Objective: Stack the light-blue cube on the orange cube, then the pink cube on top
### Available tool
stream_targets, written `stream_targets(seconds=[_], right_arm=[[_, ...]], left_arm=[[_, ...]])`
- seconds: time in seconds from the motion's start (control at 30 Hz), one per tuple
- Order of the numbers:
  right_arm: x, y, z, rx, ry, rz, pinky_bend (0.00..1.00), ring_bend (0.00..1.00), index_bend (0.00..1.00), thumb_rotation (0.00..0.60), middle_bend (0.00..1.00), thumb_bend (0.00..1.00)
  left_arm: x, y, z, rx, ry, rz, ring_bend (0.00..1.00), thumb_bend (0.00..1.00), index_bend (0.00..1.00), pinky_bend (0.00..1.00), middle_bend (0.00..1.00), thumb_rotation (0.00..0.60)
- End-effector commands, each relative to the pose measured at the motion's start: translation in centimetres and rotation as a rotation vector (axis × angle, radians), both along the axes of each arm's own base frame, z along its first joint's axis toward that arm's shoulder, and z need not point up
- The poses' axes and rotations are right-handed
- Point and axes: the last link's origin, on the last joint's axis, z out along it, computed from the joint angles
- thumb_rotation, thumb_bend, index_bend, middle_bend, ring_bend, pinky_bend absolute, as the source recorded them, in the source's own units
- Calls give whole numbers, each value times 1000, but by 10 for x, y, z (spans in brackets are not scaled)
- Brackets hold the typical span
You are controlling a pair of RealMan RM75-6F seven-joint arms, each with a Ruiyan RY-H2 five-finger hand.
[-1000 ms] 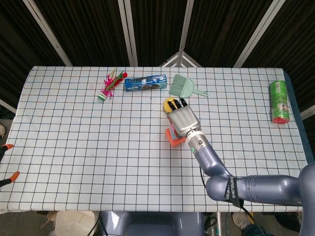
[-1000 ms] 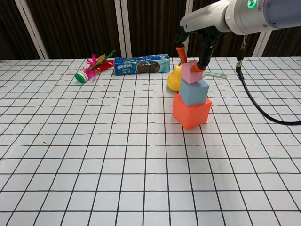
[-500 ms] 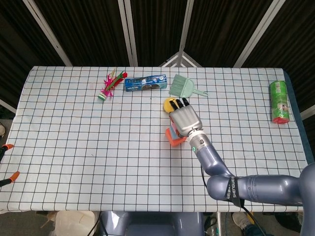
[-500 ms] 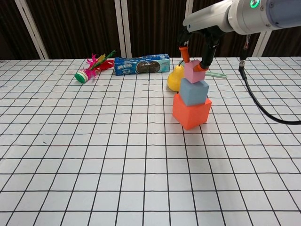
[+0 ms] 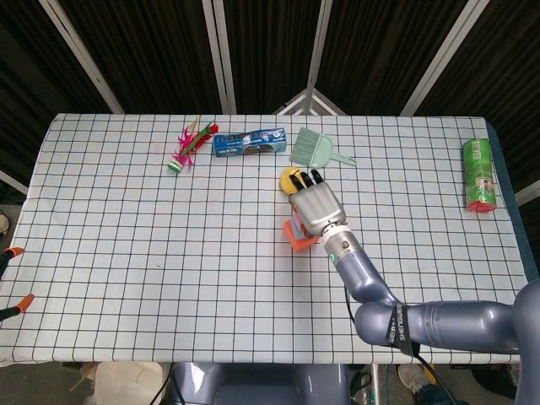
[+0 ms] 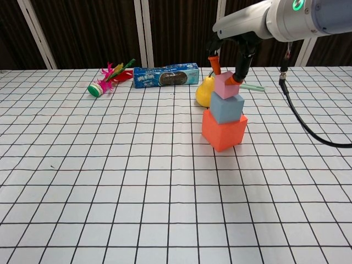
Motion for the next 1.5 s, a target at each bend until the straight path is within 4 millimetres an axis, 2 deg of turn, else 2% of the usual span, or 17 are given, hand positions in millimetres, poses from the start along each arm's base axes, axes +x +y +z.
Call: stream_targets(seconds=[0.03,1.5], right_arm=[[1,1,-1,2,-1,2,0,31,479,600,67,439],[0,-1,-1,-8,-3,-16,0,31,479,600,67,439]], left_arm=[[0,0,0,-3,0,-1,0,206,222,18,28,600],[0,-1,2,0,-4,-2,0,206,222,18,28,600]])
